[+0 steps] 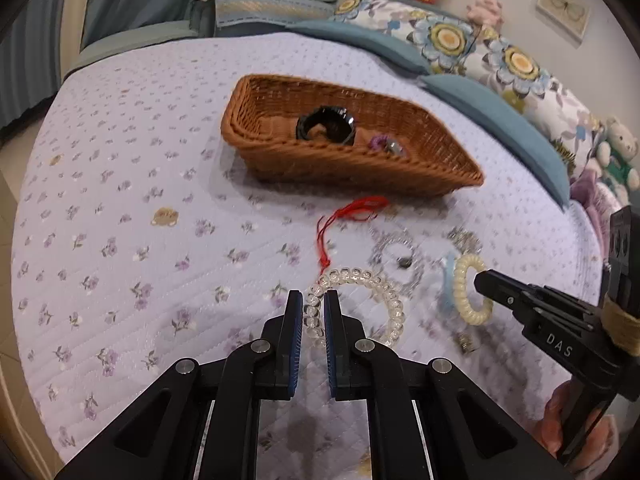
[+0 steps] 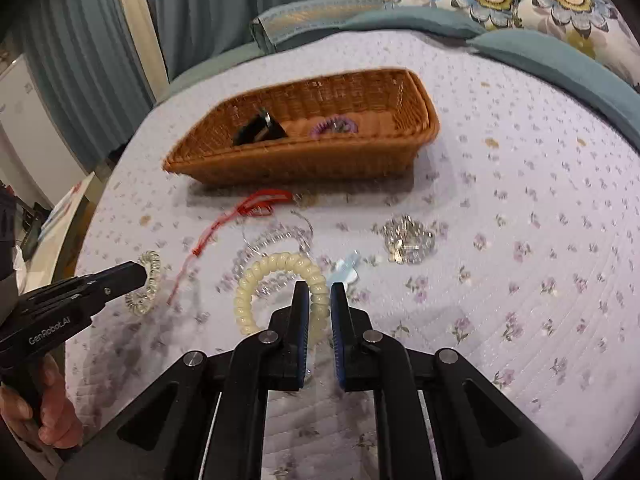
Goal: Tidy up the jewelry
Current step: 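Grasp the pearl bracelet with the left tool while the right tool grasps the cream coil bracelet, then drop the pearl and cream coil bracelets into the basket, then withdraw both tools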
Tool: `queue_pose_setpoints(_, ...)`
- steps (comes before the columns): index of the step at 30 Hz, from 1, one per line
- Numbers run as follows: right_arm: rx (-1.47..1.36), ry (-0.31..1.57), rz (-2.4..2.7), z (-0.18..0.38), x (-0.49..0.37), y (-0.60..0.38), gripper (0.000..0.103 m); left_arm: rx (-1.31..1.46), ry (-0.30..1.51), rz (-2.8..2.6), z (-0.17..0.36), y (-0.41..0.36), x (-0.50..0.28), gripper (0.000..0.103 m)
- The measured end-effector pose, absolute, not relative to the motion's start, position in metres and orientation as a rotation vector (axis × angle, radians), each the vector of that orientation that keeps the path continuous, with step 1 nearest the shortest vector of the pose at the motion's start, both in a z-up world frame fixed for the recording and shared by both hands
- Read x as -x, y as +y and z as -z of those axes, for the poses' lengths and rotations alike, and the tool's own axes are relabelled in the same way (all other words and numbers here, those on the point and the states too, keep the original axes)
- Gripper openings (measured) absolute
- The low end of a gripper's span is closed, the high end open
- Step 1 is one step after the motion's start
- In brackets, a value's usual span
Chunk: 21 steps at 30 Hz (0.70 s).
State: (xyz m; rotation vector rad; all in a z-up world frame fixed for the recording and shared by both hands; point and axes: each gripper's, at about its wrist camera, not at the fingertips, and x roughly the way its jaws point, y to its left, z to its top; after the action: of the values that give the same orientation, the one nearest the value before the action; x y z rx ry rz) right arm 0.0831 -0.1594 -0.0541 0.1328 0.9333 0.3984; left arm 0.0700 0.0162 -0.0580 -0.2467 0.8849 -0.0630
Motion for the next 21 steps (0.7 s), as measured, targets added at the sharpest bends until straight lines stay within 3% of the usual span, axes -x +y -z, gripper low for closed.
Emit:
queue_pose_setpoints(11, -0.162, 0.808, -0.382, 0.001, -0.090, -0.171, 0.013, 0.259, 0.736, 0.076, -0.003, 0.021, -0.086, 0.010)
queue_pose_setpoints(16, -0.162, 0.777, -0.377, -0.024, -0.134, -0.167, 0.013, 0.234, 0.692, 0.087, -0.038, 0.025, -0.122, 0.010)
queue_pose_setpoints(21, -0.140, 0.808, -0.361, -0.023, -0.197, -0.149, 0.013, 0.222, 0.692, 0.078, -0.037, 0.031, -0.168, 0.010)
